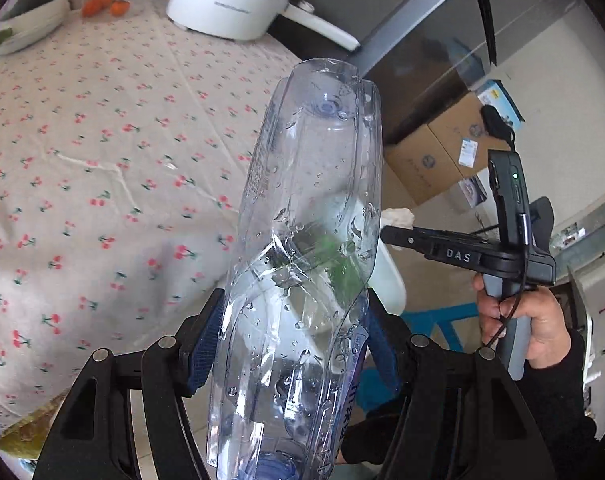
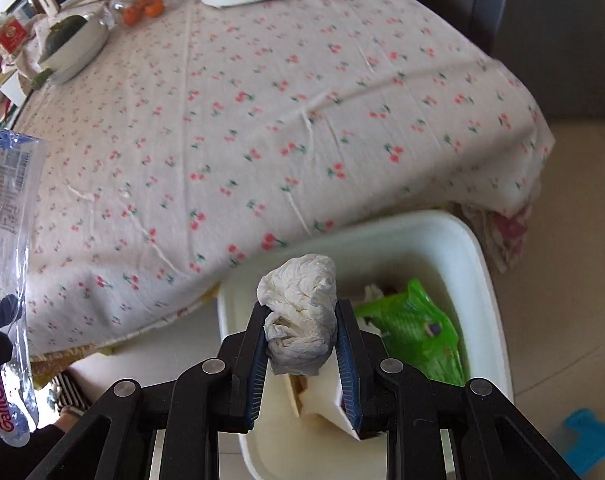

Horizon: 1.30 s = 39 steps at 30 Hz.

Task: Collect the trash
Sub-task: 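Carry the tissue over the white bin with the right tool while the left tool carries the bottle, then open the right tool to drop the tissue while the left tool releases the bottle into the bin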

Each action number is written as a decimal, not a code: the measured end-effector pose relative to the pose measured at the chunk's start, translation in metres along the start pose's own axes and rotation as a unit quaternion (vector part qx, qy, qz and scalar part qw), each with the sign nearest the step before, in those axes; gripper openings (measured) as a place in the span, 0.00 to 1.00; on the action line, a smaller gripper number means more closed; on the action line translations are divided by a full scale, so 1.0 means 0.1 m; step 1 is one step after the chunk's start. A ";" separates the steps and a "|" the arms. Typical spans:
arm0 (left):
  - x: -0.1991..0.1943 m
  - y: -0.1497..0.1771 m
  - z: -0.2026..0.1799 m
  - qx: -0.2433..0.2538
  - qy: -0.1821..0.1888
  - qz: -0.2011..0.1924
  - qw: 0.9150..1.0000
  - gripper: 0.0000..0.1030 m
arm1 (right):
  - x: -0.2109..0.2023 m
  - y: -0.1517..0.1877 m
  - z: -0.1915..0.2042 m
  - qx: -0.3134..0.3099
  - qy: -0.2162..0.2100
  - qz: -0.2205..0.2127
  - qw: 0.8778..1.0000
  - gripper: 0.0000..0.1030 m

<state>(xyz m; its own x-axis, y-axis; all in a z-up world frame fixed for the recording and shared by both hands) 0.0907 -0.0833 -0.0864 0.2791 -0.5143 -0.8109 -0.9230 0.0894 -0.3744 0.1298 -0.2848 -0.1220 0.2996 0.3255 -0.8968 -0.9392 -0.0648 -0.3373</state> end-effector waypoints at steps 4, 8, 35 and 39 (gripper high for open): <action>0.40 0.07 -0.30 0.018 0.018 0.056 0.998 0.66 | 0.03 0.15 -0.40 0.046 0.004 0.024 0.999 0.28; 0.75 0.07 -0.50 0.046 0.005 0.093 0.995 0.66 | 0.02 0.24 -0.69 0.071 0.006 0.033 0.997 0.29; 1.92 -0.08 -0.91 0.125 -0.114 0.151 0.974 0.68 | -0.05 0.27 -1.25 0.106 0.029 0.042 0.993 0.61; 1.99 -0.03 -0.92 0.118 -0.103 0.151 0.976 0.69 | -0.10 0.27 -1.27 0.111 0.026 0.035 0.993 0.63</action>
<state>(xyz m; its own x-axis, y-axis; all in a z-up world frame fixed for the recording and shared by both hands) 0.1248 -0.2643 -0.2052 0.0728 -0.2537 -0.9645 -0.8912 0.4176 -0.1771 0.1230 -0.4093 -0.1581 0.2356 0.2786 -0.9311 -0.9701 0.1255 -0.2079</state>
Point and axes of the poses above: each gripper's, at about its wrist camera, not at the fingertips, and x roughly the way its jaws point, z to its left, y to its underside, the point moved 5 cm from there along x, roughly the way its jaws point, and after that the axes turned 7 degrees about -y, right-handed, at the moved point
